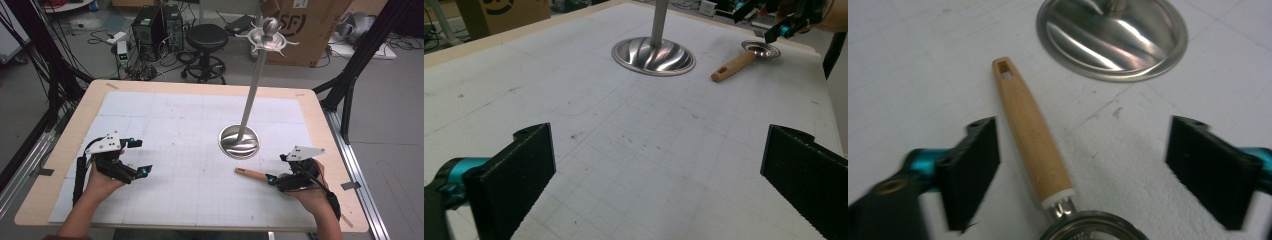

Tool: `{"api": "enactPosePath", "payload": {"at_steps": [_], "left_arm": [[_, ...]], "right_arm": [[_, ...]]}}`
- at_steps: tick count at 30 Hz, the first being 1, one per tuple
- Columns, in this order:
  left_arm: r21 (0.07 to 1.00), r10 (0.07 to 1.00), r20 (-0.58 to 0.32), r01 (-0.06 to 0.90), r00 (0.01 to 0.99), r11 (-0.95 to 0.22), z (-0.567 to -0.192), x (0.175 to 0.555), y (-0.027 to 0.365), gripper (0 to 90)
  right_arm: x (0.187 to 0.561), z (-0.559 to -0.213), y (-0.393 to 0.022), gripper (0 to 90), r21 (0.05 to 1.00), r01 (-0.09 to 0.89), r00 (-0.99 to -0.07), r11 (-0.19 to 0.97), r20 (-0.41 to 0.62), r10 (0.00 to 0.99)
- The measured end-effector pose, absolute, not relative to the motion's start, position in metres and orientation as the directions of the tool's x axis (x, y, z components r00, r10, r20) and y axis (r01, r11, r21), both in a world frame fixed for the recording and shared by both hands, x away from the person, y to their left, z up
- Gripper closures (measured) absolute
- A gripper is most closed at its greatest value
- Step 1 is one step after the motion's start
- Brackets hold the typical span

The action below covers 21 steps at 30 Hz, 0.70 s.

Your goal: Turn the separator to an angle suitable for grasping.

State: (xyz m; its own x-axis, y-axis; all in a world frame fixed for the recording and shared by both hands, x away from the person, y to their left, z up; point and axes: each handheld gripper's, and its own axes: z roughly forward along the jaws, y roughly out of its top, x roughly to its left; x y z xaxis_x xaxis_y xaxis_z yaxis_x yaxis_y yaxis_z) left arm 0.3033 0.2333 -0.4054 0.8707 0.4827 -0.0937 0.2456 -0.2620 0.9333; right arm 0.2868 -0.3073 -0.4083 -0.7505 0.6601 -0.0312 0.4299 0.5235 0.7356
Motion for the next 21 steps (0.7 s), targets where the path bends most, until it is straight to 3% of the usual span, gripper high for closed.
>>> {"api": "enactPosePath", "payload": {"at_steps": [7,10,11,21], "left_arm": [[0.931,0.482,-0.091,0.246,0.871,-0.268,-0.406,0.303,0.233,1.6],[0.931,0.478,-0.091,0.245,0.874,-0.272,-0.406,0.304,0.233,1.6],[0.931,0.478,-0.091,0.246,0.873,-0.272,-0.407,0.304,0.232,1.6],[0.928,0.483,-0.089,0.249,0.871,-0.277,-0.407,0.304,0.232,1.6]], "right_arm": [[0.287,-0.407,-0.302,18.0,0.696,0.437,-0.766,0.570,-0.045,0.641],[0.287,-0.407,-0.301,24.7,0.683,0.435,-0.776,0.588,-0.047,0.628],[0.288,-0.407,-0.300,32.6,0.657,0.438,-0.804,0.613,-0.018,0.594],[0.289,-0.411,-0.294,33.3,0.603,0.449,-0.808,0.660,-0.042,0.588]]}}
